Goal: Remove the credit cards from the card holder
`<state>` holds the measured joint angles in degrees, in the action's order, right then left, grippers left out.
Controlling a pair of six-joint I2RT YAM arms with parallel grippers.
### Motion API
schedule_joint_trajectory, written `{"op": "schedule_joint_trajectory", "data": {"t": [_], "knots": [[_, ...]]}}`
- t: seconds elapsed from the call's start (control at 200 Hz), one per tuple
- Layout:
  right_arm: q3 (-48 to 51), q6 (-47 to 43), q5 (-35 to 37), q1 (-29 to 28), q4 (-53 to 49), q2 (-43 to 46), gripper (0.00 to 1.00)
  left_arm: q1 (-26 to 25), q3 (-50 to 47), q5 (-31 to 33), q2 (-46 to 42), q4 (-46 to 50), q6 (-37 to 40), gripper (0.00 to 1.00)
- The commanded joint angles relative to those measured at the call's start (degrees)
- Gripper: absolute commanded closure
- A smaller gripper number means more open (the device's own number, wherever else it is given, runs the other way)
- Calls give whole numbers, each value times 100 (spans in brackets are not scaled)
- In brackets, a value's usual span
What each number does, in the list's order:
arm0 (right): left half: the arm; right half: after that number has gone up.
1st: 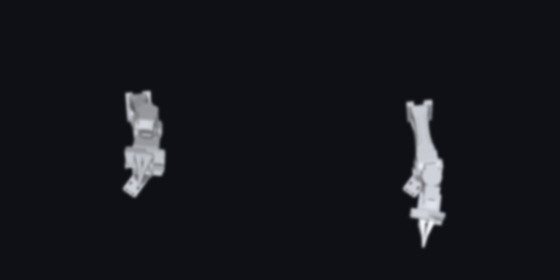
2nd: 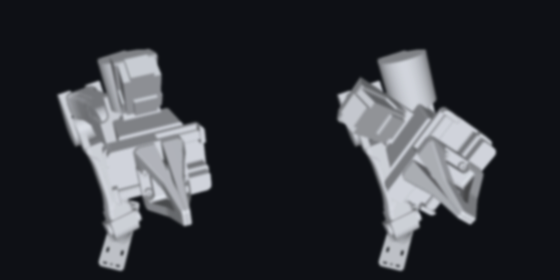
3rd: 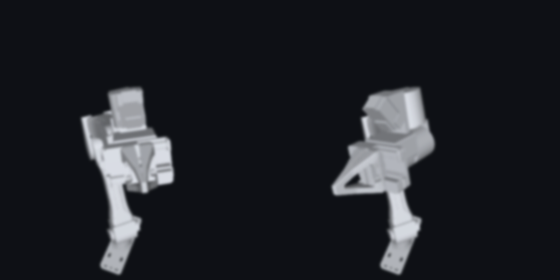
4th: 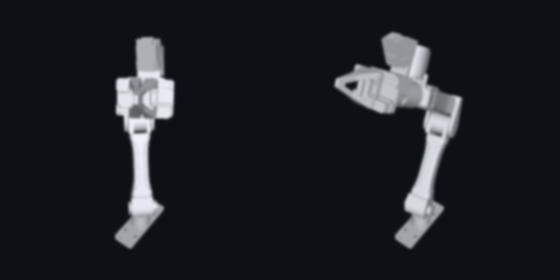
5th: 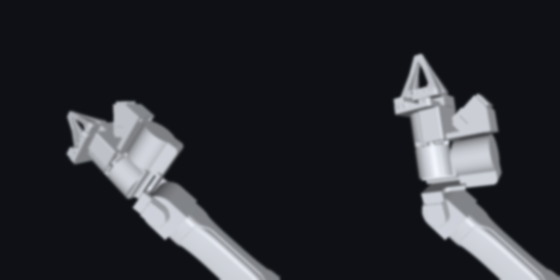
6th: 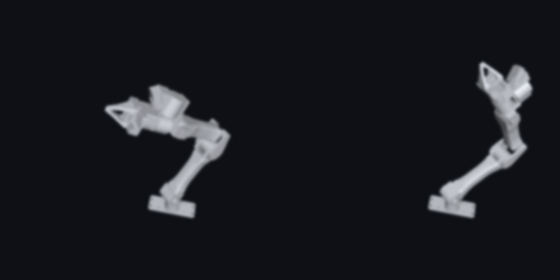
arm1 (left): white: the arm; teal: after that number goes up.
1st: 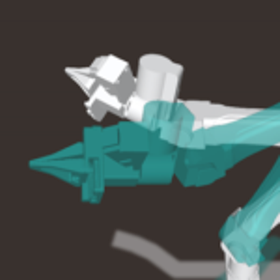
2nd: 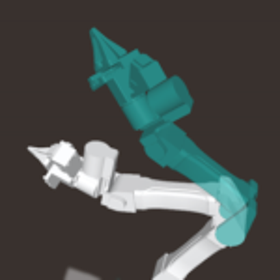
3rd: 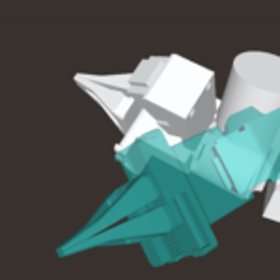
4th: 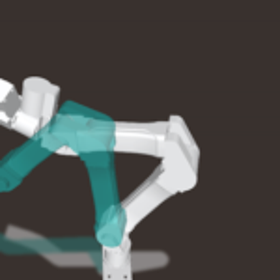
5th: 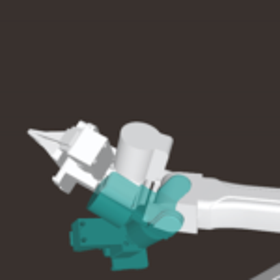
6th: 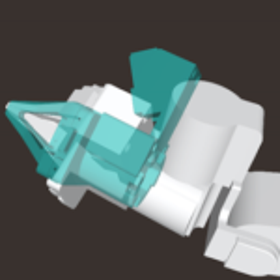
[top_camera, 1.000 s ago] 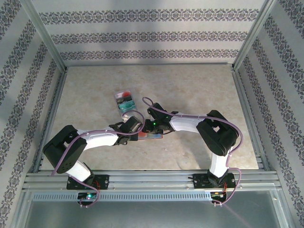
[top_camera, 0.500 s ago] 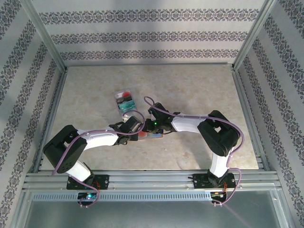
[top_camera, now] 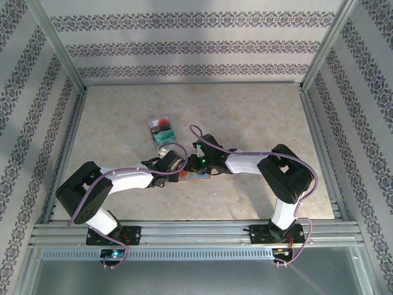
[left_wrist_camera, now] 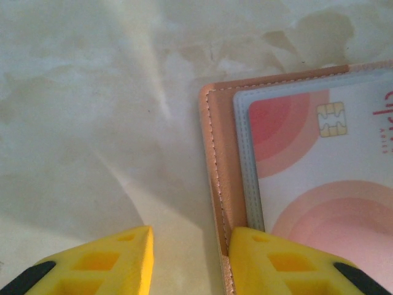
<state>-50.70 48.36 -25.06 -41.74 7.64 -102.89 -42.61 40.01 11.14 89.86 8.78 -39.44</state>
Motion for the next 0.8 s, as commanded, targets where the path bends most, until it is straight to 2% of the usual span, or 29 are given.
{"op": "schedule_joint_trajectory", "data": {"t": [0.0,0.255,0.43,0.715,0.794], "knots": [[115,159,-318,32,551,-107,70,-26,-37,-1228,453,-487,24,60],[328,398,-635,111,1350,-402,66,-27,-37,-1238,453,-479,19,60],[443,546,-803,143,1757,-471,70,-28,-59,-1177,398,-441,-57,60],[728,723,-860,270,2121,-294,73,-21,-174,-736,60,-181,-145,46],[754,753,-860,281,2170,-293,74,-19,-208,-726,-2,-234,-190,44]]}}
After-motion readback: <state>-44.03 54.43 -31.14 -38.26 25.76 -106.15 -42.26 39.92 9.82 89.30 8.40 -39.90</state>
